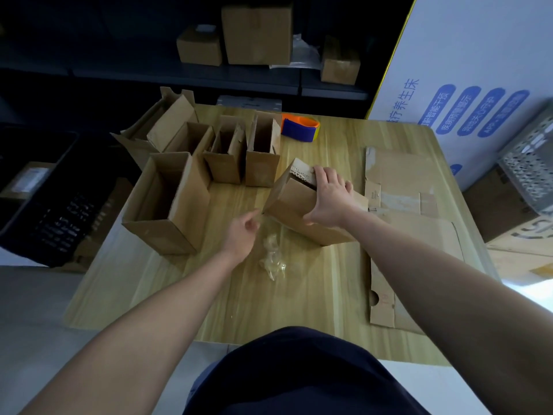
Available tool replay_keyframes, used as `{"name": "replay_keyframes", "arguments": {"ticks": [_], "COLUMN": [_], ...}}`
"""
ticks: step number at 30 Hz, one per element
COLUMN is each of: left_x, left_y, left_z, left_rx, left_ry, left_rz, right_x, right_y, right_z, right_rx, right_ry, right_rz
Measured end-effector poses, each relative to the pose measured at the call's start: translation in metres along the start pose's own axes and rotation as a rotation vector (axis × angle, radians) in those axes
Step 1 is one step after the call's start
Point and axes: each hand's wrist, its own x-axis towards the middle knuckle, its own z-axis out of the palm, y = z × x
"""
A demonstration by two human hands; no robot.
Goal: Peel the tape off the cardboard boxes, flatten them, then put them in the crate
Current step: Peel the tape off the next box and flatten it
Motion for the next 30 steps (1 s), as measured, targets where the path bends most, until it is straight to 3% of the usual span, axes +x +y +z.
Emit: {"name": "replay_keyframes", "arguments": {"ticks": [2,4,9,15,22,30], "left_x": [0.007,0.011,0.020,0.027,0.033,0.040], "left_y": [0.021,0.049,0.094,0.098,0.106,0.109], "left_z": [-0.004,-0.006,-0.008,-0.006,-0.003,-0.002], "left_rx": [-0.061,-0.171,-0.298,-0.236,-0.217,-0.298], "left_ry": [0.160,0.219,0.054,0.020,0.005,-0.102], "left_rz": [0.064,0.095,0.076,-0.107,-0.131,-0.130], "right_x": [0.001,0.001,-0.005,-0.014,-0.007,0.000], "right_y": [0.002,0.004,0.018,0.042,0.036,0.035], "right_z": [0.000,0.001,-0.001,-0.003,-0.016,-0.016], "right_rx": [0.021,0.057,0.164,0.500,0.535,0.635], "right_ry": [0.006,-0.020,-0.056,-0.005,0.062,0.358], "right_rz": [0.017,0.033,0.121,0.330,0.396,0.524]}}
